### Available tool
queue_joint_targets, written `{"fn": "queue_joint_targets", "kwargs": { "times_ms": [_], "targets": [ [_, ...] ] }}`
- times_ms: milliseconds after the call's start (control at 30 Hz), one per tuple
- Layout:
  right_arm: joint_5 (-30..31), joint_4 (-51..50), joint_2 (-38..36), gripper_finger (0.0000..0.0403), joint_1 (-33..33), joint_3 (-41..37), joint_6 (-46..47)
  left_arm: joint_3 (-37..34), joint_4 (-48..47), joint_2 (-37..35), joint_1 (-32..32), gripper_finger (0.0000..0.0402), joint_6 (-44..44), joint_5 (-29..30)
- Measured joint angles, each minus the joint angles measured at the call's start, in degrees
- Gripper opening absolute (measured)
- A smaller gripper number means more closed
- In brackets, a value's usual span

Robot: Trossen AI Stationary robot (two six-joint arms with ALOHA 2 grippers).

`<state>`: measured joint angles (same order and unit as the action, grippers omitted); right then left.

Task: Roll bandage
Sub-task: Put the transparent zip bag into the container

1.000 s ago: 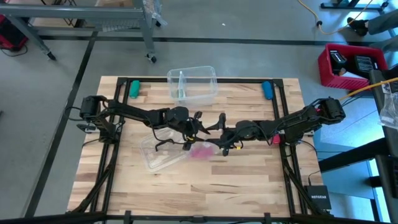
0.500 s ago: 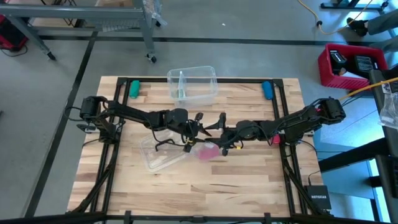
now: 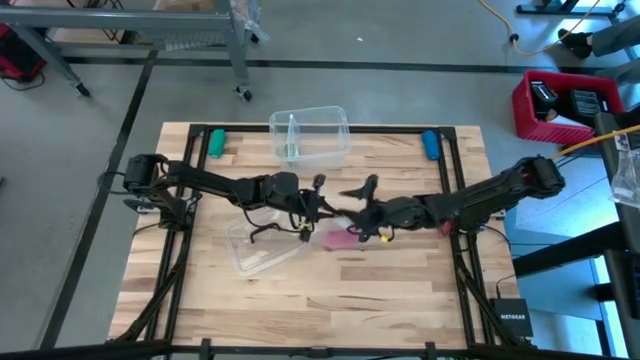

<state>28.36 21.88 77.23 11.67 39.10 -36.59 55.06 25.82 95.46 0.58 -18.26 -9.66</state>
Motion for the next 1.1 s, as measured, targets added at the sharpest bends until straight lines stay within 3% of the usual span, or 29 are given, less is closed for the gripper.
{"fn": "queue_joint_targets", "kwargs": {
  "times_ms": [200, 267, 367, 500, 600, 733, 1100],
  "targets": [
    [12.67, -18.25, -9.2, 0.0237, 2.32, 3.16, 8.19, -0.54, -3.17, -2.85, 0.0, 0.0002, -1.75, 11.49],
    [12.28, -24.52, -12.93, 0.0236, 2.62, 4.14, 14.66, -0.24, -2.8, -4.64, 0.15, 0.0003, -2.35, 16.21],
    [6.62, -29.45, -18.66, 0.0237, 2.17, 4.55, 24.79, -0.28, -4.66, -5.42, 0.15, 0.0002, -3.55, 24.24],
    [1.88, -35.72, -21.0, 0.0237, -0.2, 4.29, 34.74, 0.28, -4.12, -5.28, 0.15, 0.0004, -4.93, 33.61],
    [-0.32, -40.27, -19.93, 0.0237, -2.1, 4.29, 36.6, 0.64, -3.8, -5.53, -0.15, 0.0002, -7.18, 30.14],
    [-7.68, -42.24, -16.42, 0.0237, -4.92, 4.14, 36.26, 0.49, -5.8, -5.31, -1.54, 0.0004, -13.47, 22.28],
    [-31.64, -33.53, -12.16, 0.0237, -12.2, 4.21, 33.7, 0.51, -6.79, -5.31, -5.01, 0.0002, -36.57, 21.5]
  ]
}}
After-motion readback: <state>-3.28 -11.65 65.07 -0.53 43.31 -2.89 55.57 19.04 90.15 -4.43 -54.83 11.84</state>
